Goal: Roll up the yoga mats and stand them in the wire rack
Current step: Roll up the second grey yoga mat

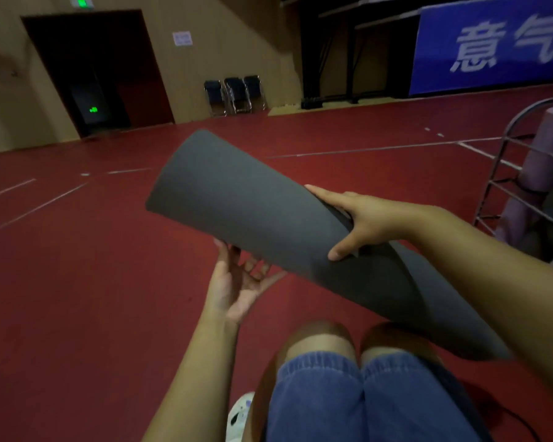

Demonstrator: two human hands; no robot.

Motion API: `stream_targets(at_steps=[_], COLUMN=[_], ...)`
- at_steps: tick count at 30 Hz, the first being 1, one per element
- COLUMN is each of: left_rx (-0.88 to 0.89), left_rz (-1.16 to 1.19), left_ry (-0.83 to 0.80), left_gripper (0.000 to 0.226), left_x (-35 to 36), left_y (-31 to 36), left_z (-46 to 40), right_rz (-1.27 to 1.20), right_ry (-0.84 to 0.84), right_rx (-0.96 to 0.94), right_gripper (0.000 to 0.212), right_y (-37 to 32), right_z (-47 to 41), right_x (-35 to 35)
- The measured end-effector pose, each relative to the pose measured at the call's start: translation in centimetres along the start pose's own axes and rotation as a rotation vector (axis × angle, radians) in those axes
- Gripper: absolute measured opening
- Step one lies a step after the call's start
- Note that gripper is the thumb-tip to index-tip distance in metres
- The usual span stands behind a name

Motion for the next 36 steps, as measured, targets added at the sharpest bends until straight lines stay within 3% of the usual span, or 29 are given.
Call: stream_targets(at_steps=[3, 8, 12, 15, 17, 20, 22, 24, 26, 29, 31, 33, 36], left_rx=[0.038, 0.007, -0.049, -0.117, -0.136, -0.087, 0.058, 0.310, 0.390, 0.179, -0.022, -0.152, -0.220], left_rz=[-0.211, -0.540, -0.755, -0.820, -0.831, -0.861, -0.983, -1.126, -1.162, -1.008, -0.877, -0.914, -1.050], left_ry=[-0.103, -0.156, -0.180, -0.139, -0.097, -0.010, 0.035, 0.095, 0.115, 0.086, 0.035, -0.032, -0.049], left_gripper=[0.059, 0.058, 0.044, 0.045, 0.030, 0.017, 0.012, 0.008, 0.015, 0.005, 0.027, 0.057, 0.068], left_x=[3.7, 8.0, 8.4, 7.7, 7.4, 7.8, 8.4, 9.6, 11.2, 13.4, 14.9, 16.1, 17.3], left_y=[1.8, 1.6, -0.4, -1.9, -2.5, -1.9, -1.1, 0.0, 0.4, 0.8, 1.4, 2.2, 2.5], left_z=[-1.7, -3.8, -4.8, -5.6, -6.0, -7.2, -8.3, -9.4, -10.0, -10.0, -9.9, -10.0, -11.0], right_rz=[-0.234, -0.738, -1.018, -1.127, -1.146, -1.094, -1.056, -1.041, -1.003, -0.871, -0.800, -0.769, -0.801], right_ry=[0.094, 0.451, 0.545, 0.465, 0.419, 0.490, 0.589, 0.689, 0.746, 0.581, 0.529, 0.530, 0.604], right_rx=[-0.010, 0.074, 0.291, 0.396, 0.413, 0.428, 0.432, 0.365, 0.240, 0.134, 0.108, 0.107, 0.107], right_gripper=[0.107, 0.075, 0.083, 0.089, 0.079, 0.076, 0.063, 0.040, 0.032, 0.058, 0.045, 0.029, 0.029], right_y=[1.2, 2.4, 5.4, 7.0, 7.6, 8.9, 9.0, 8.8, 8.9, 8.9, 9.1, 9.3, 9.7], right_z=[1.0, 2.0, 1.7, 1.5, 1.2, 0.7, 0.6, 0.4, 0.1, 0.1, 0.2, 0.1, -0.6], right_x=[-1.8, -2.2, 1.4, 3.9, 4.8, 3.1, 1.1, -1.1, -3.1, -5.0, -5.9, -6.7, -7.9])
Point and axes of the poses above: each hand's wrist, its own z-axis away from the middle knuckle, its own x-axis out of the palm, y = z × x, the point moved 3 cm from there along -z, towards the middle knuckle
